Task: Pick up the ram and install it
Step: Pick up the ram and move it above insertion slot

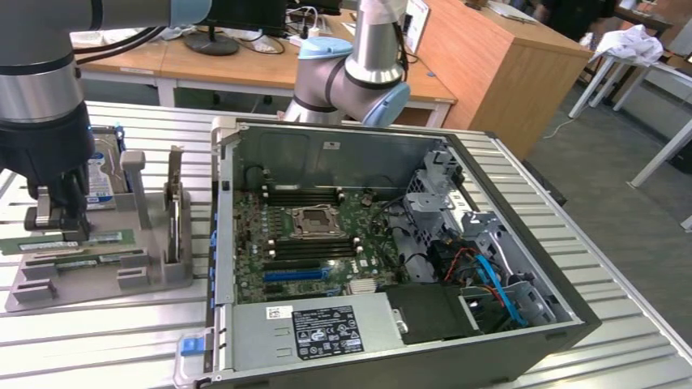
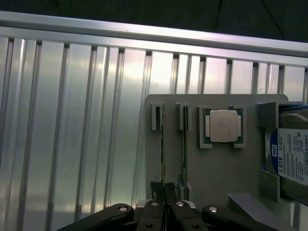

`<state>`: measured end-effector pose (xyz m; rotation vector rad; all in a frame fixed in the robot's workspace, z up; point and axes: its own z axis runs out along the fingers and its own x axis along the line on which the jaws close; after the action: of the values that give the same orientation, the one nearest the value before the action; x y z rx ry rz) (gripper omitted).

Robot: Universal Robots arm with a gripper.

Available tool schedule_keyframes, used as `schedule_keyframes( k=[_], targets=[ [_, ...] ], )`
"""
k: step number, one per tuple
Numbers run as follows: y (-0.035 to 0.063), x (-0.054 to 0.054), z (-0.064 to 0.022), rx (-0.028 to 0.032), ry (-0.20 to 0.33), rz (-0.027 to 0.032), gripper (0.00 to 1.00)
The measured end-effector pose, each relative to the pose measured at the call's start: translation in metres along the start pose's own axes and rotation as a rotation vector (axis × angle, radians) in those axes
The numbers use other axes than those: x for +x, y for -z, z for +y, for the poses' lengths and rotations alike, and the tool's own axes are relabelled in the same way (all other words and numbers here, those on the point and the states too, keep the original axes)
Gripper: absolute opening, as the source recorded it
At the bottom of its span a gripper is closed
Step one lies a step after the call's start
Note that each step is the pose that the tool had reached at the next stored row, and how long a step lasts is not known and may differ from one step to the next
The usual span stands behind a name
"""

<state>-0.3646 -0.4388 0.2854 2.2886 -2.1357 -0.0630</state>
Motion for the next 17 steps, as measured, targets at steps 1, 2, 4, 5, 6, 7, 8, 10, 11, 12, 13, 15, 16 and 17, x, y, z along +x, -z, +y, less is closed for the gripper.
schedule_keyframes(
  k=[1,2,4,5,6,7,8,10,11,12,13,15,16,17],
  targets=[
    [0.0003,0.0000,0.0000,0.0000,0.000,0.0000,0.12],
    [0.0006,0.0000,-0.0001,0.0000,0.000,0.0000,0.12],
    [0.0011,0.0000,-0.0003,0.0000,0.000,0.0000,0.12],
    [0.0014,0.0000,-0.0003,0.0000,0.000,0.0000,0.12],
    [0.0019,0.0000,-0.0003,-0.0002,0.000,0.0001,0.12],
    [0.0021,0.0000,-0.0003,0.0000,0.000,0.0000,0.12],
    [0.0022,0.0000,-0.0003,0.0001,0.000,-0.0001,0.12],
    [0.0028,0.0000,-0.0003,0.0000,0.000,0.0000,0.12],
    [0.0032,0.0000,-0.0003,-0.0002,0.000,0.0001,0.12],
    [0.0038,0.0000,-0.0003,-0.0003,0.000,0.0002,0.12],
    [0.0043,-0.0001,-0.0003,-0.0002,0.000,0.0001,0.12],
    [0.0052,-0.0001,-0.0003,-0.0001,0.000,0.0001,0.12],
    [0.0059,-0.0001,-0.0003,-0.0001,0.000,0.0000,0.12],
    [0.0064,-0.0001,-0.0004,0.0000,0.000,0.0000,0.12]
  ],
)
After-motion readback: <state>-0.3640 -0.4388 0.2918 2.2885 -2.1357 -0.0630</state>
